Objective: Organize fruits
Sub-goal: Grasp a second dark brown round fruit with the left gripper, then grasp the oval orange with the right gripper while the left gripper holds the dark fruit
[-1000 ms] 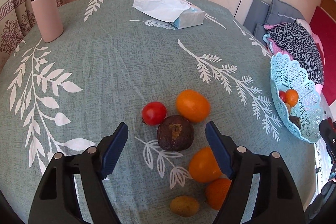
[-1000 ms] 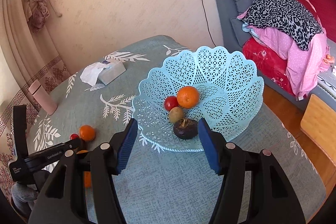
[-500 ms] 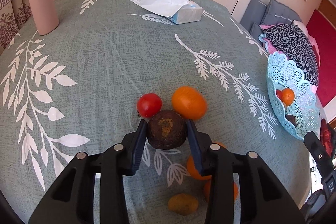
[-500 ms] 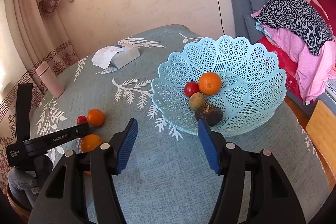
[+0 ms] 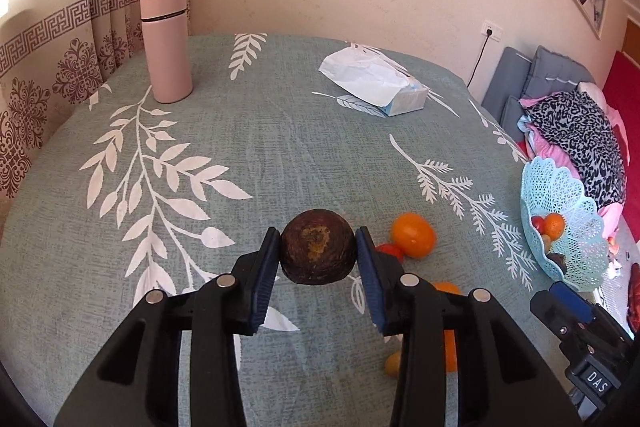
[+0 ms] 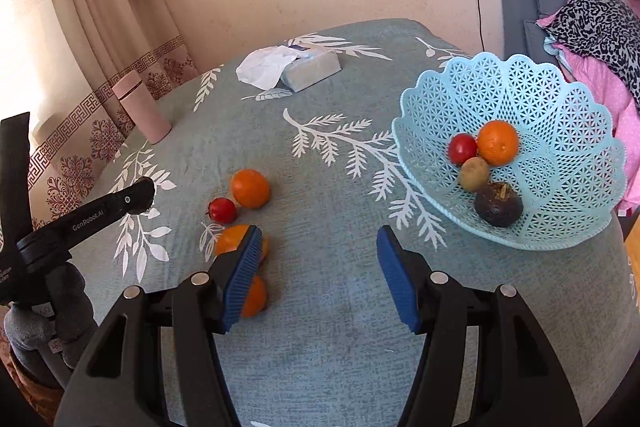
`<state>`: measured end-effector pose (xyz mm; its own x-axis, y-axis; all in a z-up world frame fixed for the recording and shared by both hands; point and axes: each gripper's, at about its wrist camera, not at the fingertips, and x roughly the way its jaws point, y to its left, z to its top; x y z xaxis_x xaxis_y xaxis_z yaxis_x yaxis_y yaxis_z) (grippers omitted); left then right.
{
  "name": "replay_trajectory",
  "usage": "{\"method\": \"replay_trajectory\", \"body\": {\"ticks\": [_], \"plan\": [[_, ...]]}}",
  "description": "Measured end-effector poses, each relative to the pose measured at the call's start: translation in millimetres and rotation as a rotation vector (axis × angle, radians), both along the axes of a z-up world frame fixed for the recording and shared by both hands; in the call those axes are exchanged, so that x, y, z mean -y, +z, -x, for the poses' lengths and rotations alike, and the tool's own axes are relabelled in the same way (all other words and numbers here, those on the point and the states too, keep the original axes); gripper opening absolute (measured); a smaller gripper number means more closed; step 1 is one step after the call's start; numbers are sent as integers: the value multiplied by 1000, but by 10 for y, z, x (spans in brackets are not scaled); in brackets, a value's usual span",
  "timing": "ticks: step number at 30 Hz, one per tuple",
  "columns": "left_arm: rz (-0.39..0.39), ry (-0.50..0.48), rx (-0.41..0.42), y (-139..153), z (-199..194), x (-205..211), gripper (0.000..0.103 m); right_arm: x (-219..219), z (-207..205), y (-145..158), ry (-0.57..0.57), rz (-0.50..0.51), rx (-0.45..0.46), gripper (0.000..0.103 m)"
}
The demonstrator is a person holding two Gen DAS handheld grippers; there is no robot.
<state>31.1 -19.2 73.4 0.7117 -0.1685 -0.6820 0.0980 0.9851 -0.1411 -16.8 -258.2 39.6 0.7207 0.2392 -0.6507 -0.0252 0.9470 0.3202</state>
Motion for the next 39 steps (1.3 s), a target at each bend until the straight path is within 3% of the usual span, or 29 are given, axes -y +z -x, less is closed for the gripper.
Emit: {"method": "replay_trajectory", "body": {"ticks": [5, 16, 18, 20, 39], "plan": [[3, 22, 8, -26, 69, -135, 39, -247, -168, -54, 80, -30, -52, 61], [39, 20, -15, -101, 93, -275, 39, -719, -500, -258, 187, 32, -131, 60], [41, 16, -13, -96, 102, -268, 39, -738, -536, -306, 183, 48, -143, 53], [42, 12, -12, -95, 111, -257, 39, -725, -570, -363, 175, 49, -165, 45], [8, -9, -33, -207, 80, -151, 39, -33, -274, 31, 2, -29, -44, 45]]}}
